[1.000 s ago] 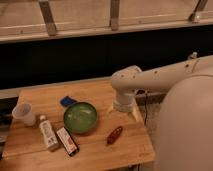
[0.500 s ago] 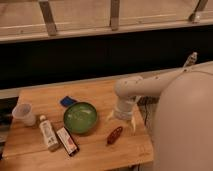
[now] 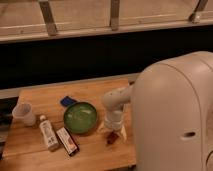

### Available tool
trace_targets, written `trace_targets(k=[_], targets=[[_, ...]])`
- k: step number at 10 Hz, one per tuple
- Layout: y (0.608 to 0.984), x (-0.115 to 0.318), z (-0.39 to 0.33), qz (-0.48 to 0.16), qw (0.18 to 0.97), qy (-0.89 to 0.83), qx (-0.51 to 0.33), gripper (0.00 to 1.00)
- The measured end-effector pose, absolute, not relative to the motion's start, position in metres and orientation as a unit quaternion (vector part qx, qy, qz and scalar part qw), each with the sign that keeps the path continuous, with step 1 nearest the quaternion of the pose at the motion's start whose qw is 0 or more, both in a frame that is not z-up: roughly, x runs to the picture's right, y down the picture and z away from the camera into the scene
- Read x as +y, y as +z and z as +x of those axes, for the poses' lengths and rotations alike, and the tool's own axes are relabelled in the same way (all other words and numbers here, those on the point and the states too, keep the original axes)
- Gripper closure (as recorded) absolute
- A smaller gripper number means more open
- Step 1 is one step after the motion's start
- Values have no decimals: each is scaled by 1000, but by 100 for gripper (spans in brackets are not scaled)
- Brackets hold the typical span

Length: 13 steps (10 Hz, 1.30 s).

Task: Drag the pepper across the table

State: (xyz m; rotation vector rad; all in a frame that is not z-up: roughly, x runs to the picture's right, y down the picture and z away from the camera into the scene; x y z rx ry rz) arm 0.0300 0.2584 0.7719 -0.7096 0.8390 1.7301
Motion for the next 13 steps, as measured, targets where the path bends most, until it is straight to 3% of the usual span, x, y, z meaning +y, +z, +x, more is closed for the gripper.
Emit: trace_targets(k=[9,13], targets=[[804,253,61,-263,468,778,327,21],[807,263,61,-271,464,779,322,59]])
